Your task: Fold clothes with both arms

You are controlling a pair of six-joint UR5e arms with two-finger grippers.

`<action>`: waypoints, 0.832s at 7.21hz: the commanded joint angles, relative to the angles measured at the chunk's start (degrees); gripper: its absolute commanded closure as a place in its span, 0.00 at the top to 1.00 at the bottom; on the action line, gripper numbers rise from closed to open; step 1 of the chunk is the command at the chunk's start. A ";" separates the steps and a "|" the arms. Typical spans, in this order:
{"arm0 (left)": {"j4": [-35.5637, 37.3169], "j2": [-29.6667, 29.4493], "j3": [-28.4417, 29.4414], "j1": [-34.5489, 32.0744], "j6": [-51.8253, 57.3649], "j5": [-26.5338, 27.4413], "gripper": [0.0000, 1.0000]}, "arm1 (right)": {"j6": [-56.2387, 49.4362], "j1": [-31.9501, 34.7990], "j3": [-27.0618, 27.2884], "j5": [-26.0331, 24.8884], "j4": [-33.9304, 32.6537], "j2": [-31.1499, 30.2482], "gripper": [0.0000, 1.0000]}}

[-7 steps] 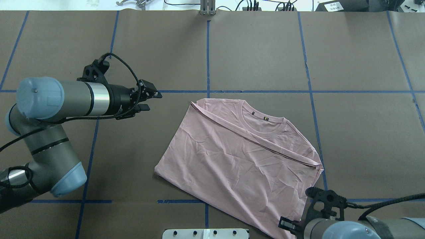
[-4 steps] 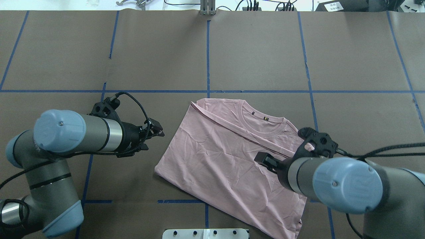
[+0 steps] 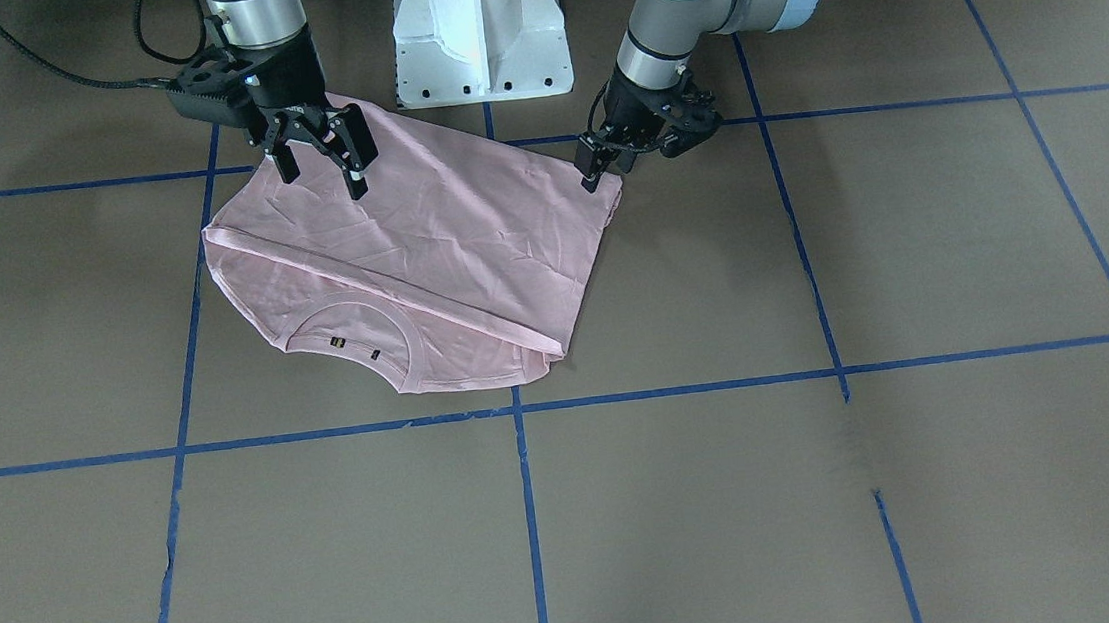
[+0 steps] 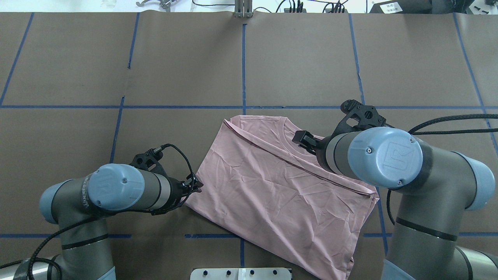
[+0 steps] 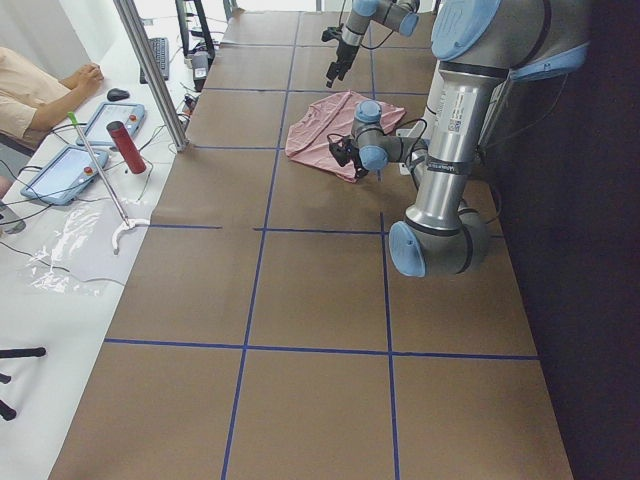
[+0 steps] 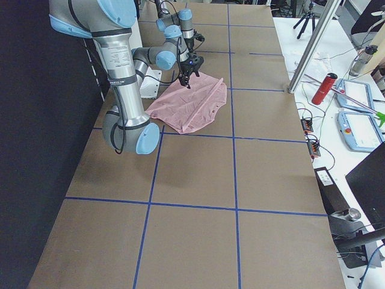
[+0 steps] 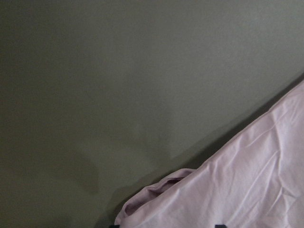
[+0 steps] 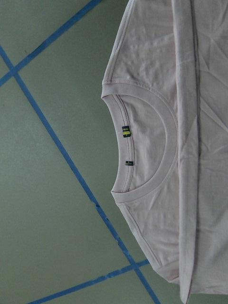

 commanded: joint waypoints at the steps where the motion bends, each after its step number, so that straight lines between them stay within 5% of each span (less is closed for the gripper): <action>1: 3.64 -1.46 0.70 1.10 -0.35 0.44 0.72 | -0.50 0.32 -1.79 0.00 0.01 0.33 1.00; 4: 3.81 -1.02 1.67 1.63 -0.35 1.23 0.63 | -1.21 0.32 -3.11 0.00 0.01 0.68 1.00; 5: 3.81 -1.02 1.67 1.63 -1.04 1.23 0.20 | -1.21 0.32 -4.15 -0.09 0.01 1.38 1.00; 6: 3.81 -0.93 1.67 1.63 -1.05 1.23 0.00 | -1.21 0.32 -4.60 -0.09 0.10 1.65 1.00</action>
